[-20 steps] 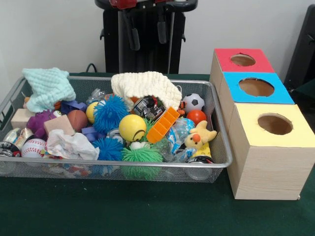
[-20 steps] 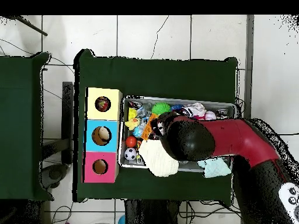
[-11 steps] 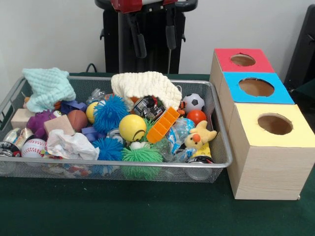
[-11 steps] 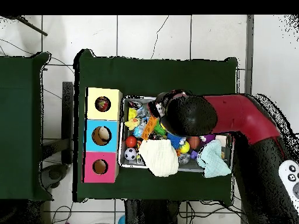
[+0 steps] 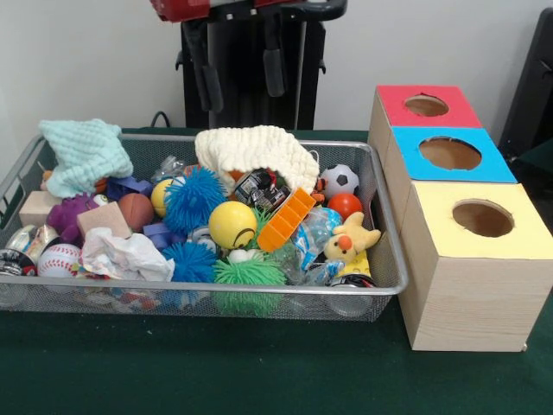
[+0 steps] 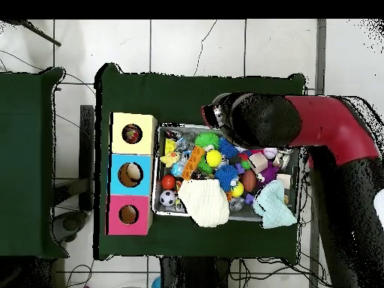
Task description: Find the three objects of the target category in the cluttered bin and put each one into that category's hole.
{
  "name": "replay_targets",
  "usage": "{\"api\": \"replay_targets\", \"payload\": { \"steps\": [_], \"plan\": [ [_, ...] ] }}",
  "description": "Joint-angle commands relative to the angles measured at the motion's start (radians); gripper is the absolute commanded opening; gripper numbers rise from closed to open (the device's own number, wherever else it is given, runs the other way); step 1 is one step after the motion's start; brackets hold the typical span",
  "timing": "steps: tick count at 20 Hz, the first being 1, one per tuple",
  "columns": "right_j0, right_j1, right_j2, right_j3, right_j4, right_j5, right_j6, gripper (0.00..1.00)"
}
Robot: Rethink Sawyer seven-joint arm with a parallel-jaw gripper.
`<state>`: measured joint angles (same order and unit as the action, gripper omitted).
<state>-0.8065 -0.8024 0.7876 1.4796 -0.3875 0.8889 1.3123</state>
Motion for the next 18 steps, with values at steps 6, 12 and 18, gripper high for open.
{"api": "replay_targets", "payload": {
  "steps": [6, 12, 18],
  "plan": [
    [-0.025, 0.061, 0.03, -0.145, -0.117, 0.174, -0.397, 1.0],
    [-0.032, 0.1, 0.029, -0.148, -0.153, 0.13, -0.422, 1.0],
    [-0.051, 0.139, 0.021, -0.077, -0.201, 0.002, -0.394, 1.0]
  ]
}}
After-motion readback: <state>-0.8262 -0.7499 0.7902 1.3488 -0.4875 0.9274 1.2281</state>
